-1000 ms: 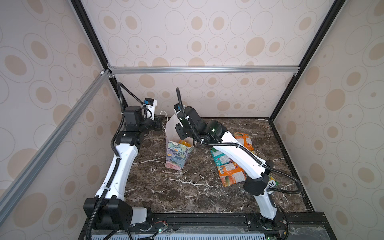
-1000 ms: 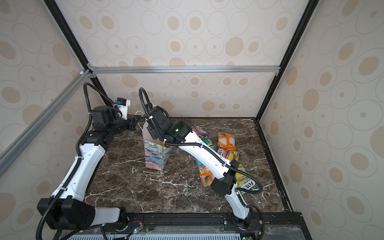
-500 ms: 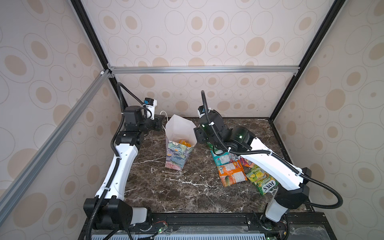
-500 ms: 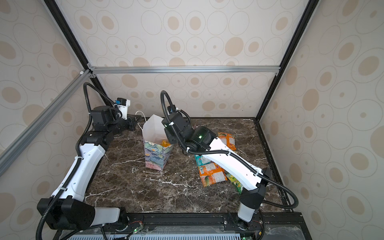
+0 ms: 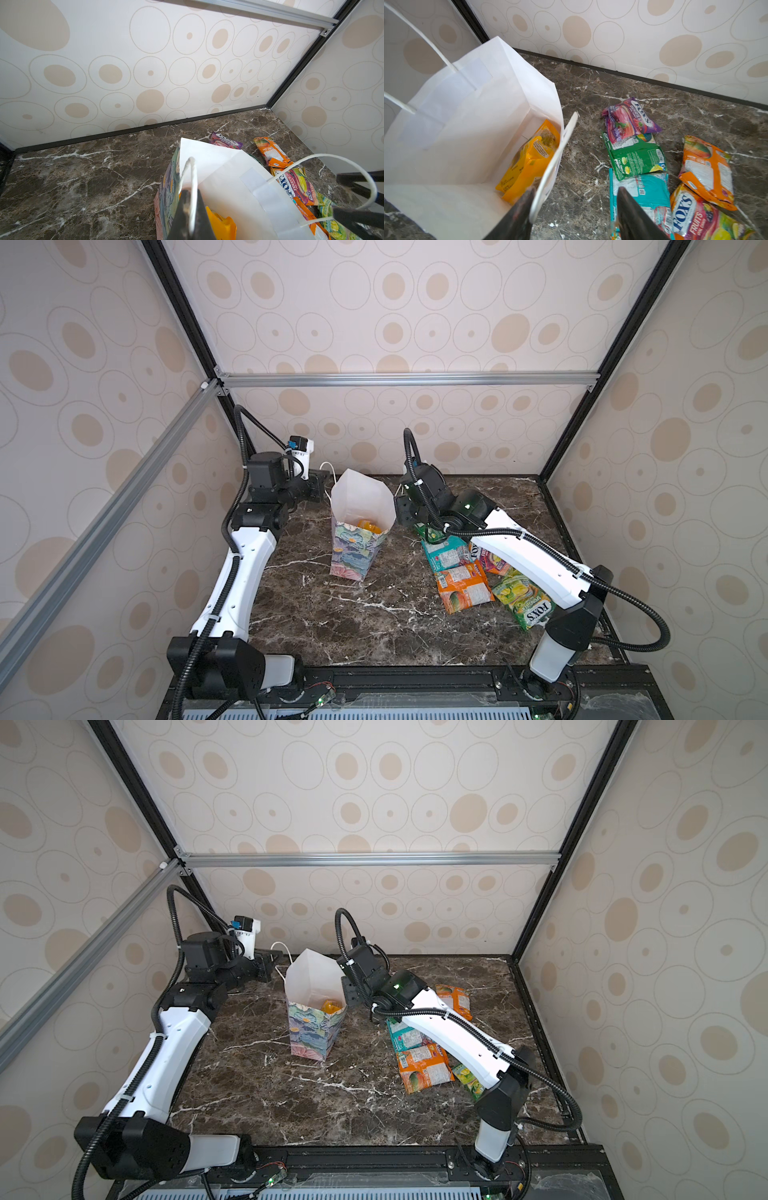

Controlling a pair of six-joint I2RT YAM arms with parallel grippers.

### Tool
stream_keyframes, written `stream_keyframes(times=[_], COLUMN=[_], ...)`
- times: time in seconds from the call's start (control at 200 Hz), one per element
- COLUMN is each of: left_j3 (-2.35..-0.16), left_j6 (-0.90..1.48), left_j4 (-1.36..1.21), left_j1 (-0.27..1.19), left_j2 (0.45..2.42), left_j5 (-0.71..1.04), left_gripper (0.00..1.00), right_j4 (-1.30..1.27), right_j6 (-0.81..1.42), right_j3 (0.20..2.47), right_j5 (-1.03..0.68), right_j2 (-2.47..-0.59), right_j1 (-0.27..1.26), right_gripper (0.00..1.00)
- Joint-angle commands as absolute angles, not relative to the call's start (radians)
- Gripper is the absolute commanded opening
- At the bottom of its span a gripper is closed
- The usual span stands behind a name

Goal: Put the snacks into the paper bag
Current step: 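Raise the right gripper out of the paper bag and move toward the snack pile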

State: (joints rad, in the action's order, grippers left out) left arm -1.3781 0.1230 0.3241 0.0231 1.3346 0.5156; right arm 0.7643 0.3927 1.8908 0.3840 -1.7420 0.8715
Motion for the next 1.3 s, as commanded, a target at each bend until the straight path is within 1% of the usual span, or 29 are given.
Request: stream_keyframes(times=[0.0,0.035,0.085,0.15,0.2,0.36,0.485,0.52,0.58,0.615,0.645,0.66,0.665,0.67,0.7,0.755,0.86,0.955,1.09,1.205,1.296], left_j3=[-1.382,-1.379,-1.378,-1.377,-1.375,-1.369,-1.368,-1.368,-1.367,-1.365,-1.364,-1.364,-1.364,-1.364,-1.364,-1.367,-1.368,-1.368,-1.37,-1.373,-1.374], left_j6=[0.107,0.108,0.11,0.112,0.111,0.106,0.103,0.102,0.103,0.103,0.107,0.107,0.107,0.107,0.11,0.109,0.104,0.107,0.105,0.104,0.106], left_j4=[0.294,0.291,0.286,0.284,0.28,0.269,0.272,0.272,0.27,0.266,0.263,0.262,0.262,0.262,0.263,0.266,0.272,0.268,0.274,0.278,0.28], left_j1=[0.017,0.017,0.016,0.017,0.017,0.016,0.016,0.017,0.017,0.016,0.016,0.017,0.016,0.016,0.017,0.018,0.017,0.017,0.018,0.017,0.018], left_j2=[1.308,1.308,1.308,1.307,1.303,1.292,1.29,1.29,1.293,1.294,1.295,1.296,1.297,1.297,1.301,1.304,1.298,1.295,1.296,1.298,1.301], left_j5=[0.524,0.526,0.535,0.546,0.551,0.56,0.563,0.567,0.57,0.576,0.58,0.581,0.582,0.583,0.584,0.584,0.579,0.583,0.573,0.565,0.562], left_gripper=[0.0,0.0,0.0,0.0,0.0,0.0,0.0,0.0,0.0,0.0,0.0,0.0,0.0,0.0,0.0,0.0,0.0,0.0,0.0,0.0,0.0], right_j4=[0.714,0.713,0.734,0.755,0.773,0.825,0.823,0.83,0.838,0.836,0.836,0.836,0.836,0.836,0.84,0.843,0.839,0.815,0.777,0.739,0.738], right_j6=[0.377,0.366,0.356,0.319,0.283,0.197,0.172,0.173,0.175,0.176,0.178,0.179,0.179,0.179,0.179,0.183,0.19,0.212,0.24,0.276,0.326], right_j3=[1.909,1.93,1.978,2.039,2.088,2.259,2.283,2.28,2.267,2.262,2.263,2.265,2.269,2.269,2.276,2.285,2.254,2.158,2.0,1.85,1.749], right_j5=[0.355,0.346,0.335,0.34,0.353,0.377,0.366,0.365,0.358,0.352,0.346,0.342,0.34,0.34,0.331,0.319,0.28,0.257,0.293,0.348,0.358], right_j2=[-1.769,-1.779,-1.802,-1.836,-1.862,-1.939,-1.947,-1.949,-1.95,-1.953,-1.954,-1.954,-1.955,-1.955,-1.957,-1.953,-1.911,-1.835,-1.69,-1.544,-1.445], right_j1=[0.865,0.856,0.844,0.835,0.833,0.834,0.834,0.833,0.834,0.834,0.834,0.833,0.833,0.833,0.834,0.834,0.833,0.834,0.834,0.831,0.805], right_gripper=[0.5,0.43,0.27,0.1,0.0,0.0,0.0,0.05,0.08,0.12,0.2,0.26,0.3,0.3,0.37,0.43,0.49,0.54,0.58,0.6,0.62])
